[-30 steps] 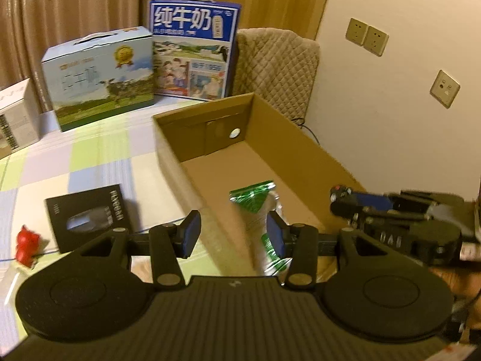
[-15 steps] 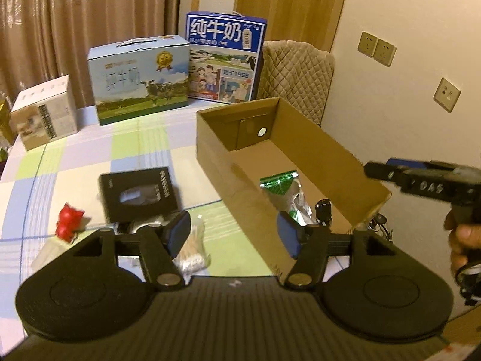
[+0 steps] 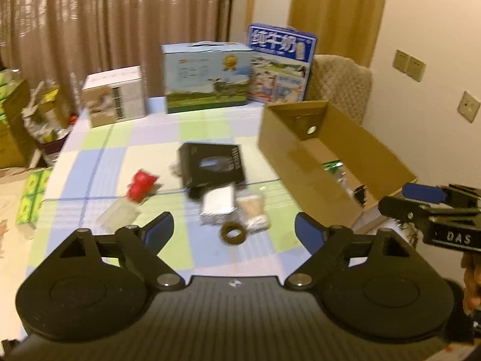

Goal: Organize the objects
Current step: 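Move both tools back toward the remaining items on the table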

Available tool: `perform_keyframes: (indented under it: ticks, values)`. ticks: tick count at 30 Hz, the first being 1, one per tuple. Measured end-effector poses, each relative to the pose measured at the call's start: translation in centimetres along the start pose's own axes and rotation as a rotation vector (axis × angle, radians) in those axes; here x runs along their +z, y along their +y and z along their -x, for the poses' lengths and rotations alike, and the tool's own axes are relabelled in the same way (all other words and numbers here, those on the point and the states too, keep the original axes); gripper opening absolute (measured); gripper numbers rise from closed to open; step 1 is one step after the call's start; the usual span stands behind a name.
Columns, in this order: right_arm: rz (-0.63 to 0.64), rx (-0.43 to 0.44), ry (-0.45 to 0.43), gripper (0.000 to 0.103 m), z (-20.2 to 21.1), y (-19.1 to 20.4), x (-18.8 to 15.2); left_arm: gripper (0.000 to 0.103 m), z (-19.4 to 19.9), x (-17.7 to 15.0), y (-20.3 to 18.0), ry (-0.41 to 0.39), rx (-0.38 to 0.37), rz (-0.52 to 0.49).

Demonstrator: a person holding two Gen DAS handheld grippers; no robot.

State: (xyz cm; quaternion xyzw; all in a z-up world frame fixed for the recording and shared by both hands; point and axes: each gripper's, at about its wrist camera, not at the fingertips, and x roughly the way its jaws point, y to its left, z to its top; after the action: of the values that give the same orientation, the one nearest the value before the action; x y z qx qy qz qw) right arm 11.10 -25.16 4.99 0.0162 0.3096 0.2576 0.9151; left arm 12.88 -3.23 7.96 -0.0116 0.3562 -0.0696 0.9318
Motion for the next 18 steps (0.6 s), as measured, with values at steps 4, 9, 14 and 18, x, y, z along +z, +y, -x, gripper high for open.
perform_keyframes:
  ticks: [4, 9, 14, 18]
  values:
    - [-0.032, 0.020, 0.029, 0.061, -0.4, 1.1, -1.8, 0.090, 1.1, -2.3, 1.7, -0.006, 0.045, 0.029]
    - [-0.038, 0.017, 0.057, 0.061, -0.6, 1.7, -3.1, 0.091, 1.7, -4.5, 3.7, 0.004, 0.080, 0.078]
    - [-0.045, 0.018, 0.077, 0.061, -0.7, 2.0, -3.9, 0.092, 1.8, -5.8, 4.8, 0.012, 0.092, 0.103]
    - [-0.048, 0.017, 0.082, 0.061, -0.8, 2.1, -4.1, 0.093, 1.5, -6.4, 5.5, 0.023, 0.100, 0.120]
